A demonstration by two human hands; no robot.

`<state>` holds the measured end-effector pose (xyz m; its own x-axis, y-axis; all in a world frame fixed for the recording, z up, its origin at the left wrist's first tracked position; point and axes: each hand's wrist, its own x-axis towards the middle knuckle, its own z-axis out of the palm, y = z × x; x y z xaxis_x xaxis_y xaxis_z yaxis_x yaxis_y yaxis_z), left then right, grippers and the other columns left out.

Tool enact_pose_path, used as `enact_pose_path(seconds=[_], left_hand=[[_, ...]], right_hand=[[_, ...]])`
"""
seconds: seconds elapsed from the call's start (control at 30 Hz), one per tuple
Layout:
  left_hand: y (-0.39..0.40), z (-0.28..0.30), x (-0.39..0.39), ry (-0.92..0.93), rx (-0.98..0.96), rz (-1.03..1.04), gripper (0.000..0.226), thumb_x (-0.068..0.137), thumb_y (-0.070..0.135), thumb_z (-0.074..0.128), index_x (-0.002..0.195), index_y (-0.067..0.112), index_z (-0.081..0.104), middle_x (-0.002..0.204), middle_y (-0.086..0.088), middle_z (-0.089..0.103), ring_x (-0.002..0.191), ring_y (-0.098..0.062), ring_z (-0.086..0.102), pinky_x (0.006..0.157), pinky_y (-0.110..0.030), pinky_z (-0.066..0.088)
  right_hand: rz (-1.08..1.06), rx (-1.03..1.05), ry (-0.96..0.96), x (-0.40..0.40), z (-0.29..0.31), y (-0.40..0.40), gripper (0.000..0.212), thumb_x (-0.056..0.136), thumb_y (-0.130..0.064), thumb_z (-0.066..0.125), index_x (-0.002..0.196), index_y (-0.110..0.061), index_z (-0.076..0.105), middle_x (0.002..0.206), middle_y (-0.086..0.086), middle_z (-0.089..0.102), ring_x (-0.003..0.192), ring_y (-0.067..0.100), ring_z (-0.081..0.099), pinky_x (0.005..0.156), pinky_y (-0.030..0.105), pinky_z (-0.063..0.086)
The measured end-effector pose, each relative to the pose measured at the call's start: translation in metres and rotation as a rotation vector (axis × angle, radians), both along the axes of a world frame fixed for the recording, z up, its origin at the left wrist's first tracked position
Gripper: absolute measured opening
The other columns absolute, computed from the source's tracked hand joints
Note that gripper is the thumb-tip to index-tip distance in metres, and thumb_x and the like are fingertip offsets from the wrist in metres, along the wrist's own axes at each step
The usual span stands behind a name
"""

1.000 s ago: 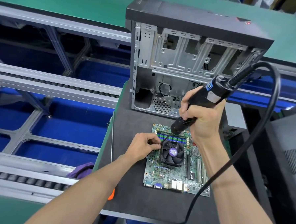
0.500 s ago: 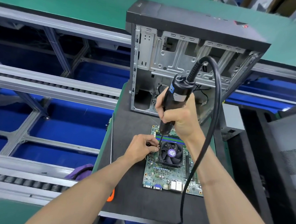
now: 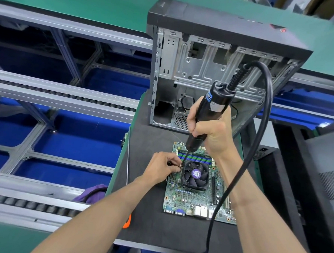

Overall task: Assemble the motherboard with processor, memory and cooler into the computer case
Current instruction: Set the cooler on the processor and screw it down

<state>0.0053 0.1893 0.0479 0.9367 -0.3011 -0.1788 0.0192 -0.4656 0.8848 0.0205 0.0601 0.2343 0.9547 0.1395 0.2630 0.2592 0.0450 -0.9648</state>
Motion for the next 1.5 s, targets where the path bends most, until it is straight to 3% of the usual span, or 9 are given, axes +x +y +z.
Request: enact_pose_path(seconds=[0.53, 0.77, 0.9, 1.03, 1.17, 1.27, 1.33, 1.4, 1.5], left_hand=[[-0.002, 0.005, -0.001, -0.012, 0.033, 0.003, 0.029, 0.080, 0.013, 0.082, 0.075, 0.037, 0.067, 0.073, 0.016, 0.070, 0.073, 0.007, 0.063, 0.070, -0.006, 0.047], [0.001, 0.013, -0.013, 0.017, 0.059, -0.019, 0.023, 0.090, 0.003, 0.070, 0.097, 0.025, 0.069, 0.096, 0.008, 0.073, 0.095, 0.000, 0.067, 0.086, -0.014, 0.053], [0.000, 0.019, -0.020, 0.066, 0.052, -0.021, 0.024, 0.095, 0.004, 0.061, 0.112, 0.020, 0.068, 0.106, 0.007, 0.071, 0.107, -0.001, 0.064, 0.081, -0.002, 0.046], [-0.004, 0.028, -0.022, 0.127, 0.080, -0.005, 0.022, 0.099, 0.011, 0.056, 0.117, 0.019, 0.066, 0.111, -0.001, 0.072, 0.106, -0.012, 0.065, 0.092, -0.022, 0.049], [-0.006, 0.039, -0.026, 0.168, 0.094, -0.006, 0.024, 0.102, 0.021, 0.050, 0.120, 0.020, 0.065, 0.103, -0.004, 0.074, 0.098, -0.018, 0.064, 0.087, -0.027, 0.047], [-0.011, 0.049, -0.031, 0.140, 0.095, 0.188, 0.026, 0.101, 0.033, 0.048, 0.109, 0.022, 0.070, 0.094, 0.006, 0.073, 0.105, -0.020, 0.060, 0.096, -0.035, 0.047], [-0.012, 0.061, -0.034, 0.147, -0.011, 0.448, 0.033, 0.099, 0.035, 0.047, 0.088, 0.019, 0.073, 0.081, 0.004, 0.075, 0.092, -0.020, 0.063, 0.088, -0.037, 0.048], [-0.012, 0.079, -0.034, 0.304, -0.436, 0.589, 0.036, 0.100, 0.033, 0.046, 0.083, 0.016, 0.072, 0.075, -0.001, 0.074, 0.073, -0.019, 0.063, 0.075, -0.035, 0.046], [0.005, 0.111, -0.039, 0.371, -0.952, 0.327, 0.027, 0.092, 0.031, 0.053, 0.085, 0.022, 0.078, 0.087, -0.001, 0.073, 0.073, -0.013, 0.068, 0.067, -0.030, 0.052]], right_hand=[[0.006, 0.057, 0.017, 0.001, 0.000, -0.005, 0.027, 0.040, 0.007, 0.050, 0.065, -0.004, 0.056, 0.052, 0.016, 0.045, 0.051, 0.020, 0.039, 0.052, 0.027, 0.031], [0.025, 0.036, 0.002, -0.007, 0.005, -0.010, 0.033, 0.046, 0.009, 0.052, 0.075, -0.003, 0.066, 0.056, 0.009, 0.056, 0.054, 0.021, 0.045, 0.056, 0.025, 0.040], [-0.001, 0.042, 0.004, -0.015, 0.010, -0.017, 0.040, 0.041, -0.008, 0.059, 0.079, -0.003, 0.070, 0.060, 0.014, 0.059, 0.055, 0.022, 0.049, 0.057, 0.025, 0.042], [-0.002, 0.026, 0.000, -0.029, 0.015, -0.018, 0.040, 0.037, -0.007, 0.056, 0.075, -0.005, 0.068, 0.059, 0.013, 0.057, 0.053, 0.022, 0.047, 0.054, 0.024, 0.039], [-0.018, 0.048, -0.034, -0.044, 0.027, -0.013, 0.039, 0.040, 0.008, 0.050, 0.073, -0.006, 0.066, 0.059, 0.010, 0.057, 0.056, 0.021, 0.049, 0.055, 0.024, 0.040], [-0.014, 0.056, -0.081, -0.058, 0.040, -0.003, 0.039, 0.044, 0.015, 0.048, 0.074, -0.006, 0.065, 0.063, 0.007, 0.059, 0.061, 0.019, 0.053, 0.057, 0.027, 0.041], [-0.004, 0.039, -0.120, -0.067, 0.044, 0.005, 0.041, 0.048, 0.019, 0.049, 0.077, -0.005, 0.065, 0.069, 0.002, 0.062, 0.065, 0.016, 0.056, 0.060, 0.026, 0.045], [0.035, 0.006, -0.178, -0.077, 0.042, 0.015, 0.040, 0.053, 0.021, 0.053, 0.080, -0.004, 0.066, 0.075, -0.002, 0.064, 0.070, 0.014, 0.060, 0.066, 0.025, 0.048], [0.033, -0.139, -0.320, -0.092, 0.022, 0.031, 0.044, 0.057, 0.023, 0.063, 0.078, -0.014, 0.072, 0.082, -0.010, 0.070, 0.084, 0.009, 0.066, 0.075, 0.024, 0.052]])
